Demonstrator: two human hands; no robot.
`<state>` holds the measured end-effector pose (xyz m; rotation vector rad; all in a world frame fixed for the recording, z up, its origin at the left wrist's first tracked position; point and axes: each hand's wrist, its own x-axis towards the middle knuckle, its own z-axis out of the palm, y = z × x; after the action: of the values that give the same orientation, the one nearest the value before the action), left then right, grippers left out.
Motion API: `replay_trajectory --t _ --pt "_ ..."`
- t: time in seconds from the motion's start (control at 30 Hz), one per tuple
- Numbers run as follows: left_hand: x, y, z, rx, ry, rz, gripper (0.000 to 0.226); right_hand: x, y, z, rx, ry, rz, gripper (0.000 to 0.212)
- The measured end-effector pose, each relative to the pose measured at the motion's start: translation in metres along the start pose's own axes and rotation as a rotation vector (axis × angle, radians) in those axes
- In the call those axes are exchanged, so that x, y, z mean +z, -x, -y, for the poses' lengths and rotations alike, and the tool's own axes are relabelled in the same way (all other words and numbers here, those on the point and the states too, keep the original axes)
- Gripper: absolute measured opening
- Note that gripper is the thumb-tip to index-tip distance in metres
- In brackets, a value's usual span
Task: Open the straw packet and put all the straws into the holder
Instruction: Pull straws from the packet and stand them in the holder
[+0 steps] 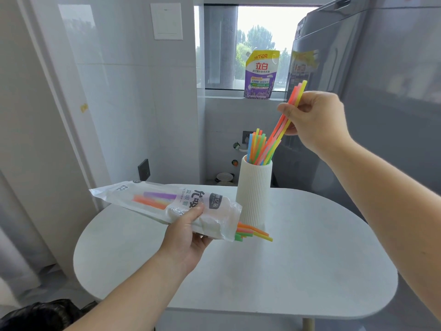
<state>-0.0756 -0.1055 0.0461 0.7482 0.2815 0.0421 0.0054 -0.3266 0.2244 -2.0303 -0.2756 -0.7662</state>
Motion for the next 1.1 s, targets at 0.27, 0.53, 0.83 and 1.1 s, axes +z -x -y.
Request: replay_trajectory --t 0.27,0.53,0.83,1.1 --pt "0.001 0.0 0.001 -0.003 0.008 0.002 0.042 0.036 0.003 -0.026 0.052 0.294 0.144 0.041" --pt "0.001 0.0 0.0 -0.003 0.008 -0.003 0.043 0.045 0.015 -0.037 -0.153 0.426 0.179 0.061" --pt "0.0 0.0 0.0 0.0 0.006 0.005 0.044 0.047 0.027 -0.044 -0.102 0.612 0.402 0.069" --pt "0.0 -0.002 -0.004 0.027 0.026 -0.003 0.046 0.034 0.1 -0.027 0.002 0.208 0.064 0.032"
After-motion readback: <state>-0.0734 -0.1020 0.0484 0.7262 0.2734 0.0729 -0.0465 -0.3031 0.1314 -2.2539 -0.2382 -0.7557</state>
